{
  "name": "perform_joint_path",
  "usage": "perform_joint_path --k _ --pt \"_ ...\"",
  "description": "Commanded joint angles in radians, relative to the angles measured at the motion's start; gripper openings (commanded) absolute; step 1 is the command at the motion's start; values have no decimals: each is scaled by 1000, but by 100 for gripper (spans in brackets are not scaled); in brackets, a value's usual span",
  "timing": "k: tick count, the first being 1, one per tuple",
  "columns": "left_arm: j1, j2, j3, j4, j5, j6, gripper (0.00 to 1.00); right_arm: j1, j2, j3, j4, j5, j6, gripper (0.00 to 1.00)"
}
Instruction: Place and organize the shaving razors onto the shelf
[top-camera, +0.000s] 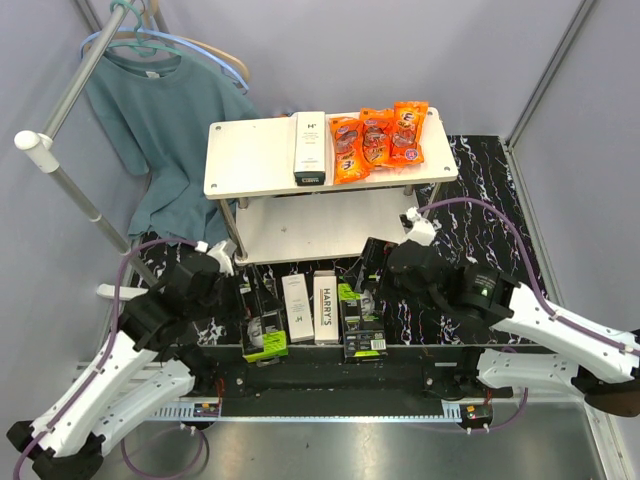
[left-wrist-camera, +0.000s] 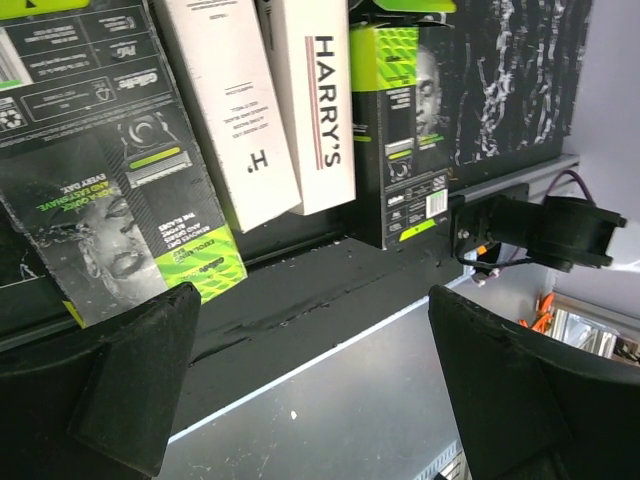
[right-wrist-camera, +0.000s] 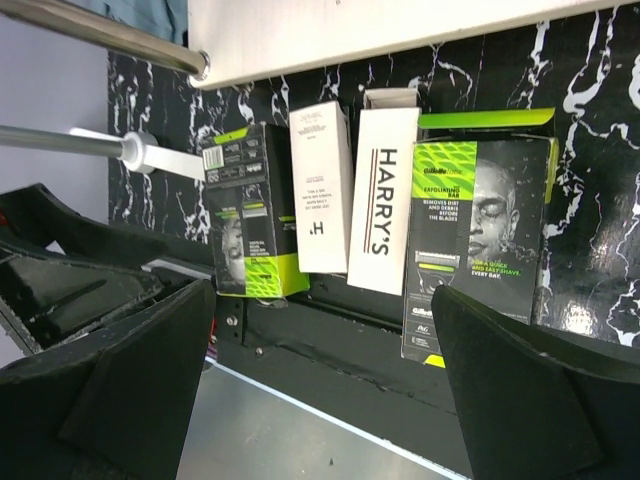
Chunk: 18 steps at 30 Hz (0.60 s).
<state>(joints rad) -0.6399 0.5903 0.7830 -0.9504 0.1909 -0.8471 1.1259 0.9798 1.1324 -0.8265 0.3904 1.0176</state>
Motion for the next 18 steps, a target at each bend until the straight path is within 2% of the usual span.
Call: perform_joint_path --k 1,11,18 --pt "-6 42 -13 47 -56 -7 98 9 5 -3 35 -21 3 100" --pt "-43 176 -34 176 -65 -24 94 8 -39 -28 24 -1 12 100" --pt "-98 366 -1 265 -67 -33 93 8 -53 -39 18 -8 18 100"
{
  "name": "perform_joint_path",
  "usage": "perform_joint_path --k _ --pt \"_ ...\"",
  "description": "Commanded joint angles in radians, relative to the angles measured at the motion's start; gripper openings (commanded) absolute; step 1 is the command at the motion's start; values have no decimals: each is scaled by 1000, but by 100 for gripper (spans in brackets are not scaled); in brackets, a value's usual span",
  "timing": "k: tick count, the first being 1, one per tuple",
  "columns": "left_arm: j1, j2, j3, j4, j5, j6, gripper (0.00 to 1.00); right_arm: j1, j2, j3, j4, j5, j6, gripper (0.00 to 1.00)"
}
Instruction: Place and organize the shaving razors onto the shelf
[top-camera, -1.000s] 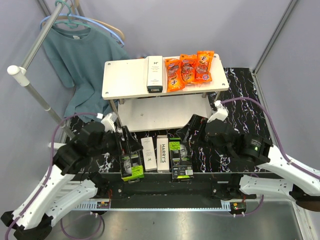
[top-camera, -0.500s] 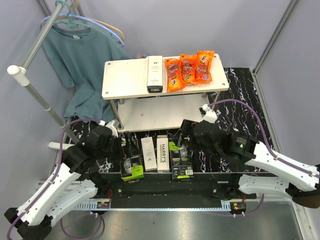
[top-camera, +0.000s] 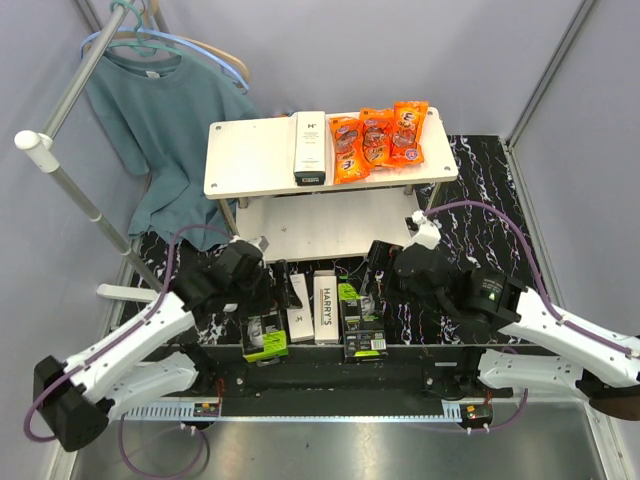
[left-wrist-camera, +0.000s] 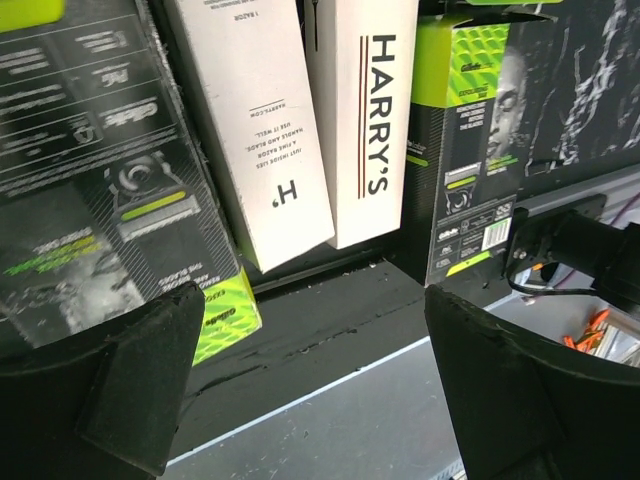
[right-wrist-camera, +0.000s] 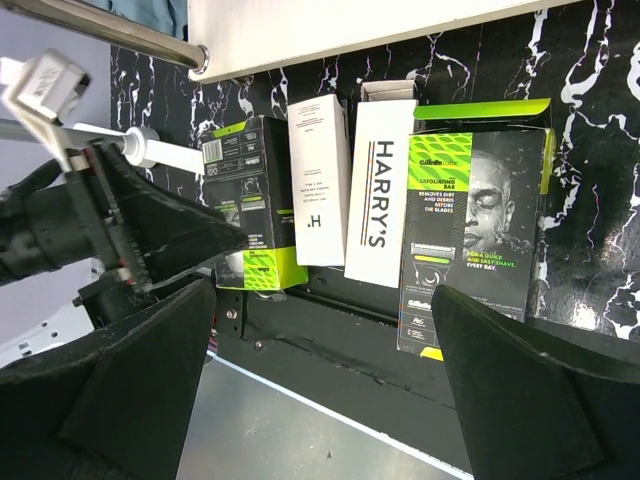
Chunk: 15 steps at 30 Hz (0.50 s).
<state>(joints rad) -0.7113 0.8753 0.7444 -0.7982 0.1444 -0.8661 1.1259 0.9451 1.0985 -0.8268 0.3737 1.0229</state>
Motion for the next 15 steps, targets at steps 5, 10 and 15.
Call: perform_joint_path --k 5,10,15 --pt "-85 197 92 139 -74 -37 93 8 -43 1 -14 17 14 100" --pt "-126 316 127 145 -141 -51 93 8 -72 -5 -40 25 25 100" --pt "-166 411 124 168 -173 -76 92 8 -83 -12 -49 19 32 100"
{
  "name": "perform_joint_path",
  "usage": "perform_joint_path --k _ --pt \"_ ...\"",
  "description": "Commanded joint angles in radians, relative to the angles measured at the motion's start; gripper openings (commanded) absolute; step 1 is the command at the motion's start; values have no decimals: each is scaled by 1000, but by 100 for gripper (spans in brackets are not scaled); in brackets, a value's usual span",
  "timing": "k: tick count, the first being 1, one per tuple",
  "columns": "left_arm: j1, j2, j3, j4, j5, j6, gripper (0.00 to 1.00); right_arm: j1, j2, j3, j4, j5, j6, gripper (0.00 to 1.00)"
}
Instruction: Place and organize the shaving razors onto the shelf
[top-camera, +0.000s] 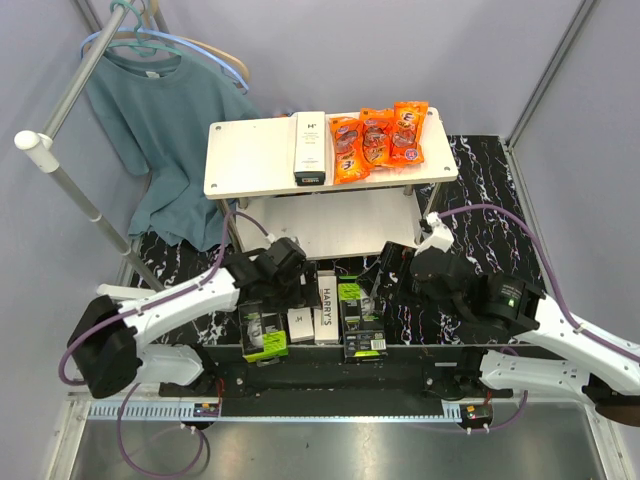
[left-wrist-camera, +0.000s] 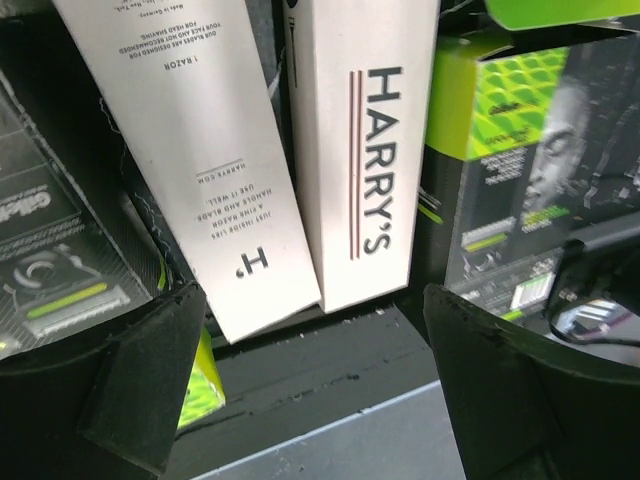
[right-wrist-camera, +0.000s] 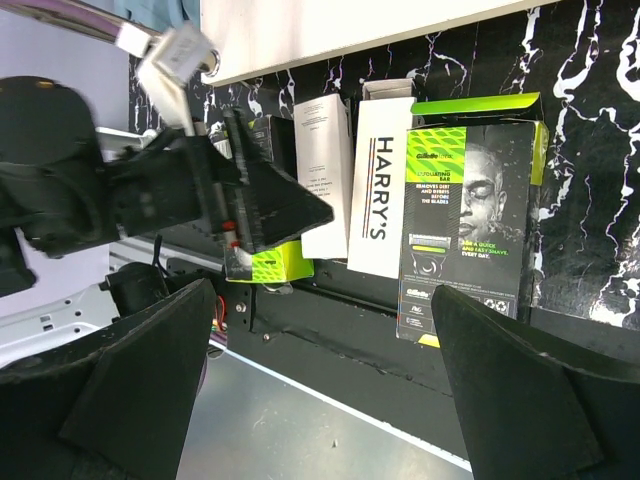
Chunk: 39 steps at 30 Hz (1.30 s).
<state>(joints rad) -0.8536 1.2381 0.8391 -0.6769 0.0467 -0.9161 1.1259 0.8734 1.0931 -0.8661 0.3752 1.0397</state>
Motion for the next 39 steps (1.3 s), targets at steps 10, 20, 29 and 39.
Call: perform_joint_path --k 10,20,29,39 --pt "-24 86 -40 48 -142 -69 89 8 -24 -24 -4 4 16 100" --pt "4 198 -31 63 -160 -55 85 8 -24 -50 29 -15 17 100" --pt "106 167 -113 105 -142 -18 77 8 -45 -73 24 -27 26 100" --pt "122 141 -153 114 -130 19 76 8 -34 -96 53 -38 28 100"
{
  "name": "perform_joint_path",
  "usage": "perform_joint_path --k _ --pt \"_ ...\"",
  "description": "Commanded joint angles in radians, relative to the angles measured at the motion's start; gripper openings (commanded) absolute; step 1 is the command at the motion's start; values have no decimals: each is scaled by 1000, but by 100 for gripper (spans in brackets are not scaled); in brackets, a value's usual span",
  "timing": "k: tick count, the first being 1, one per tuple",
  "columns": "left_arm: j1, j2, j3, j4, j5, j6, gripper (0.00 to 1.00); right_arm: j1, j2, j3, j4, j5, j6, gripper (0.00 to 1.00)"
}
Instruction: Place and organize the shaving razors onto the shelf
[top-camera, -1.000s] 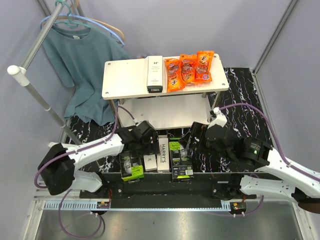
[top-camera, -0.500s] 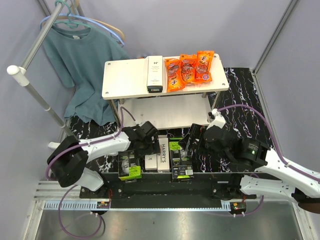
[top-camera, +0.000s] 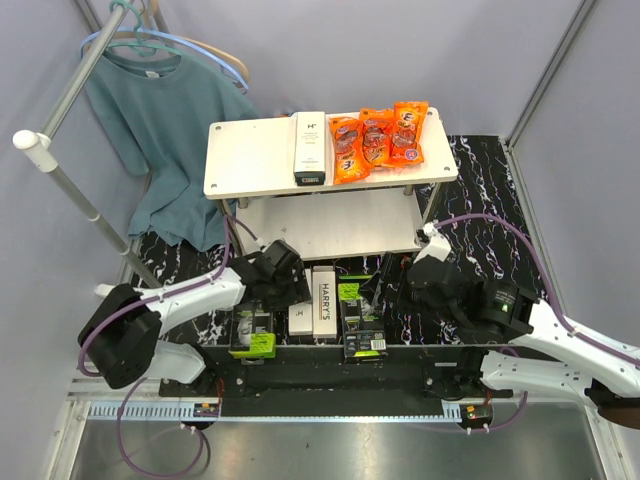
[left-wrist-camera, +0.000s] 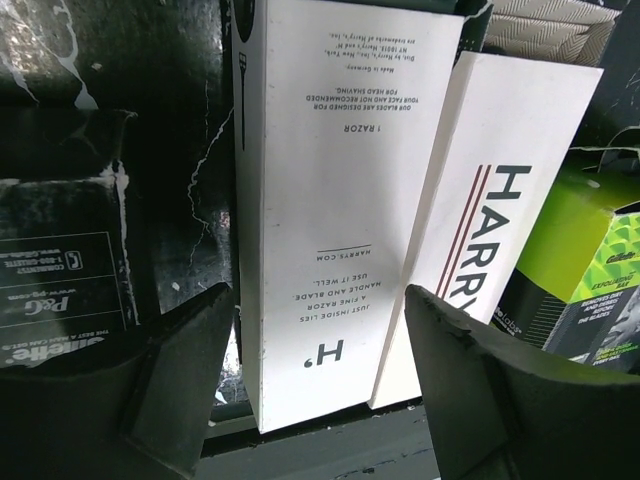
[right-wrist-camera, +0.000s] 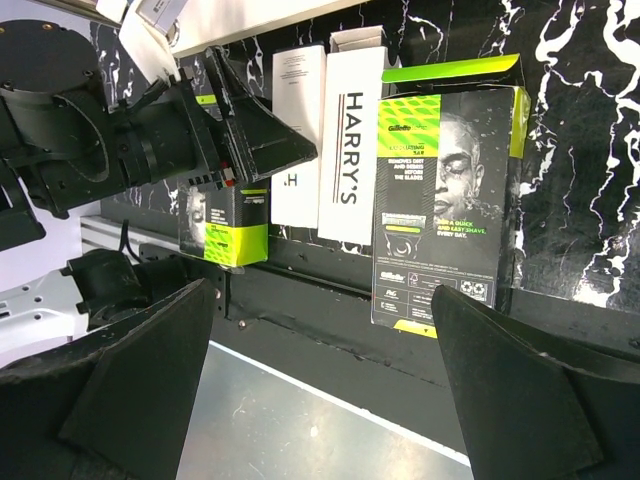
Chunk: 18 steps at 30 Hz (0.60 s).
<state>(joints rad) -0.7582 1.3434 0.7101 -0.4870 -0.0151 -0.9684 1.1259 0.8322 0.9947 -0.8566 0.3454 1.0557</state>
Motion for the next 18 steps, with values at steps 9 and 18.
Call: perform_joint_path --k 9,18 --pt "16 154 17 -82 -81 103 74 8 7 4 36 -8 4 100" --pt "13 50 -52 -90 -129 105 72 8 4 -7 31 -14 9 100"
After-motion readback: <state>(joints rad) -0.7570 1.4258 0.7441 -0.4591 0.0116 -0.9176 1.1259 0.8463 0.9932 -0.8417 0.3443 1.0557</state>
